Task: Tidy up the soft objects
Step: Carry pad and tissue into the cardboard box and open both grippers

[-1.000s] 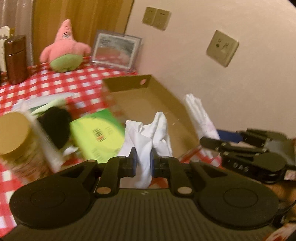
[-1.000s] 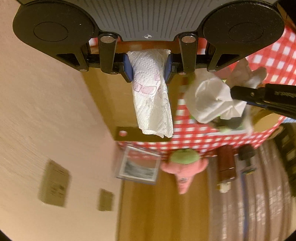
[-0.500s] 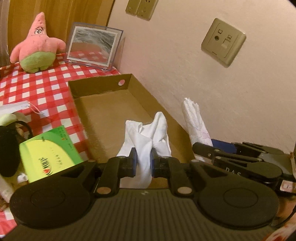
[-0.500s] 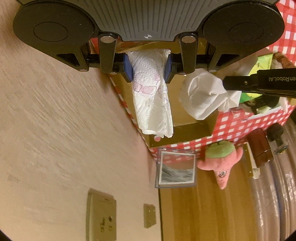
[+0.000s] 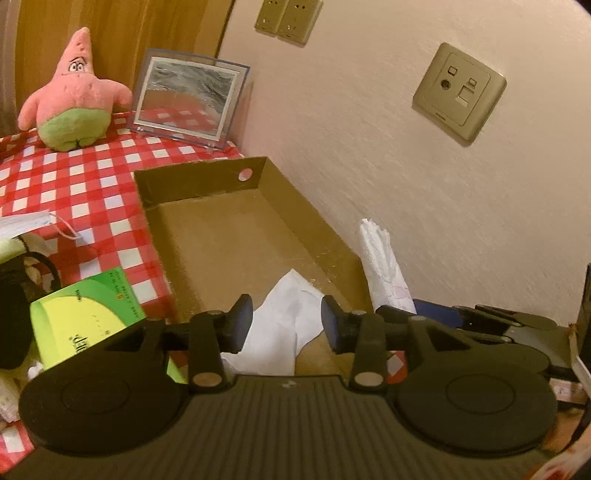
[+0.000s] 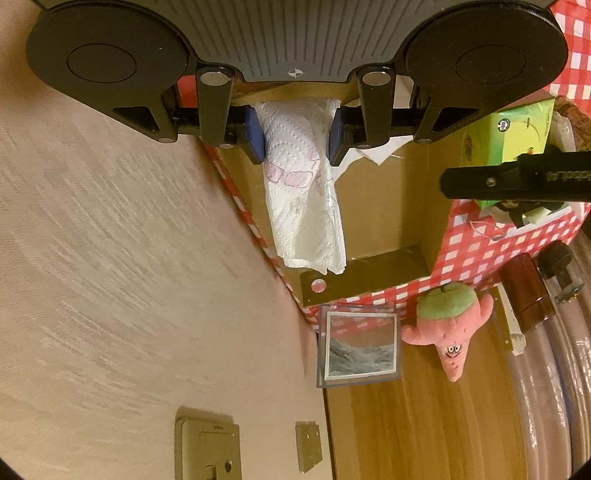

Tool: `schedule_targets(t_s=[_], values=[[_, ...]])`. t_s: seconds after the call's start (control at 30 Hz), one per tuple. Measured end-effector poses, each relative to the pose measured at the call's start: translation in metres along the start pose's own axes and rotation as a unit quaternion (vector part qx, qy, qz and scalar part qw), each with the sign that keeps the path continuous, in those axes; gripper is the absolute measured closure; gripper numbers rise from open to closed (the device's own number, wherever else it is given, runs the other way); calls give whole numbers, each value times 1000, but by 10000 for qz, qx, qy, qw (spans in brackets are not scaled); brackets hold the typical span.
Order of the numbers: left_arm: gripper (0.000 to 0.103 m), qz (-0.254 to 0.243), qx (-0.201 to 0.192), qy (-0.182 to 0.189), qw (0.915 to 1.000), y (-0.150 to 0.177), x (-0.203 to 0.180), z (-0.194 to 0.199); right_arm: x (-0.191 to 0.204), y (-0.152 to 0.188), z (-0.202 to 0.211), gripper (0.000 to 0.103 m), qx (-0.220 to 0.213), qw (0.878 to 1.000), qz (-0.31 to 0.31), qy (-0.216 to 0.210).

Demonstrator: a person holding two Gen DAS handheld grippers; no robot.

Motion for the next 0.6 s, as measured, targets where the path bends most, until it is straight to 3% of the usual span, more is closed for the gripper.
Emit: schedule_targets(t_s=[0.37,0.43,0.5,0.6], values=[[67,67,-64,-172,9998,4,10,13,3,-8,-13,65,-68,9998,-67,-151],[66,82,-82,-202,9997,3,11,14,4,-10,-16,56,-153,9995,-149,-251],[65,106,-90,-231,9996,4,13,15,3,-11,-19,40,-175,9991,-263,-298],[61,126,-81,-286,9995,5,15,17,2,-11,-19,40,-171,9989,-315,-301]])
Point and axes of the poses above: each gripper's, at about its wrist camera, not at the fingertips, and z roughly against the way its jaws point, x to its left, y to its underside, the point moved 1 cm from there along -z, roughly the way its jaws point, and after that the axes turned 6 degrees about -x, right-handed, at the moved point
